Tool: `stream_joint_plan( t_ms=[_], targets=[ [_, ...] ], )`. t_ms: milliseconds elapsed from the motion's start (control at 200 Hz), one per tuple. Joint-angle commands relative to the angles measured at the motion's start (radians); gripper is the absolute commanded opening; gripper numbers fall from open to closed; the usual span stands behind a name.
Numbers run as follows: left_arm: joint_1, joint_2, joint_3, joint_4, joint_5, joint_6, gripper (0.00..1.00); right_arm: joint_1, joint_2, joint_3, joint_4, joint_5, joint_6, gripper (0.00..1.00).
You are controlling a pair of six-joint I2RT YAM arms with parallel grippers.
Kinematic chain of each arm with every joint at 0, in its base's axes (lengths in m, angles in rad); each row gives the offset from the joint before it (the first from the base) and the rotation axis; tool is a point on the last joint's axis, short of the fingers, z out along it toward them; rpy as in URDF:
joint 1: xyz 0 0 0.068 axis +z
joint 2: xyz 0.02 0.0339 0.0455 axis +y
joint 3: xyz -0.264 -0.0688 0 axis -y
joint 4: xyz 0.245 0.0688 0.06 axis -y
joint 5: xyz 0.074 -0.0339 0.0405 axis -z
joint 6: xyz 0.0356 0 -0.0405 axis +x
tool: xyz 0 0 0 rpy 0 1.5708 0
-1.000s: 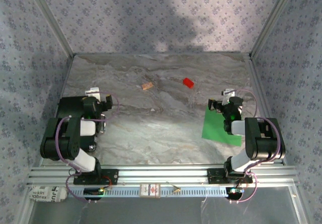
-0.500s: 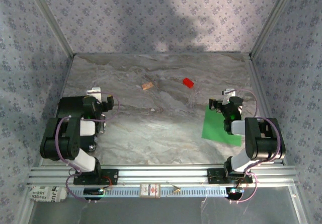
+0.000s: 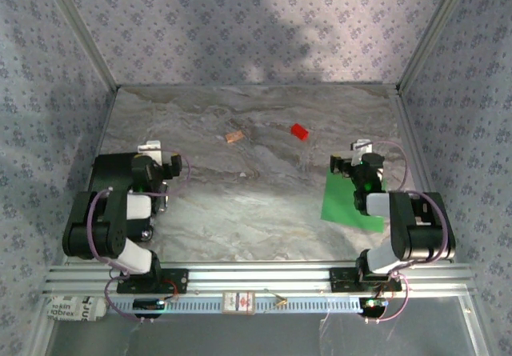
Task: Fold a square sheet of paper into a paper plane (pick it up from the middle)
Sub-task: Move the square sheet of paper to the center of the table.
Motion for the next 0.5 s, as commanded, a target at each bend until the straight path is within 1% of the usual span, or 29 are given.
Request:
stream_joint_plan(
  t_ms=[0,45,70,115,160,205,225,235,260,285,325,365,405,460,495],
  targets=[
    [0.003,-0.137,0.059,-0.192,-0.047,-0.049,1.00,0.000,-0.112,0.077,-0.237,0.079,0.024,0.99],
    [0.004,-0.195,0.078,-0.263,-0.040,-0.068,1.00,0.000,-0.159,0.121,-0.373,0.112,0.054,0.99],
    [0.004,-0.226,0.086,-0.298,-0.034,-0.085,1.00,-0.002,-0.181,0.136,-0.423,0.118,0.067,0.99],
    [0.004,-0.285,0.103,-0.364,-0.032,-0.127,1.00,-0.006,-0.234,0.174,-0.565,0.128,0.118,0.99],
    [0.002,-0.345,0.135,-0.467,-0.043,-0.193,1.00,-0.014,-0.284,0.221,-0.725,0.134,0.190,0.99],
    [0.002,-0.396,0.168,-0.572,-0.070,-0.267,1.00,-0.030,-0.322,0.269,-0.892,0.140,0.312,0.99],
    [0.001,-0.415,0.184,-0.619,-0.083,-0.301,1.00,-0.041,-0.336,0.292,-0.972,0.105,0.381,0.99],
    [0.002,-0.424,0.192,-0.637,-0.089,-0.318,1.00,-0.050,-0.341,0.299,-0.994,0.092,0.387,0.99],
    [0.003,-0.444,0.214,-0.695,-0.102,-0.358,1.00,-0.071,-0.353,0.308,-1.049,0.009,0.392,0.99],
    [0.006,-0.463,0.236,-0.756,-0.093,-0.382,1.00,-0.096,-0.370,0.307,-1.075,-0.059,0.400,0.99],
    [0.009,-0.484,0.266,-0.820,-0.033,-0.380,1.00,-0.128,-0.395,0.286,-1.099,-0.160,0.432,0.99],
    [0.014,-0.497,0.293,-0.873,0.030,-0.376,1.00,-0.145,-0.410,0.265,-1.119,-0.231,0.473,0.99],
    [0.017,-0.500,0.320,-0.924,0.070,-0.396,1.00,-0.150,-0.415,0.255,-1.140,-0.296,0.484,0.99],
    [0.032,-0.493,0.352,-0.978,0.146,-0.434,1.00,-0.148,-0.408,0.250,-1.173,-0.342,0.492,0.99],
    [0.045,-0.486,0.361,-0.996,0.217,-0.450,1.00,-0.148,-0.399,0.250,-1.193,-0.352,0.501,0.99]
  ],
)
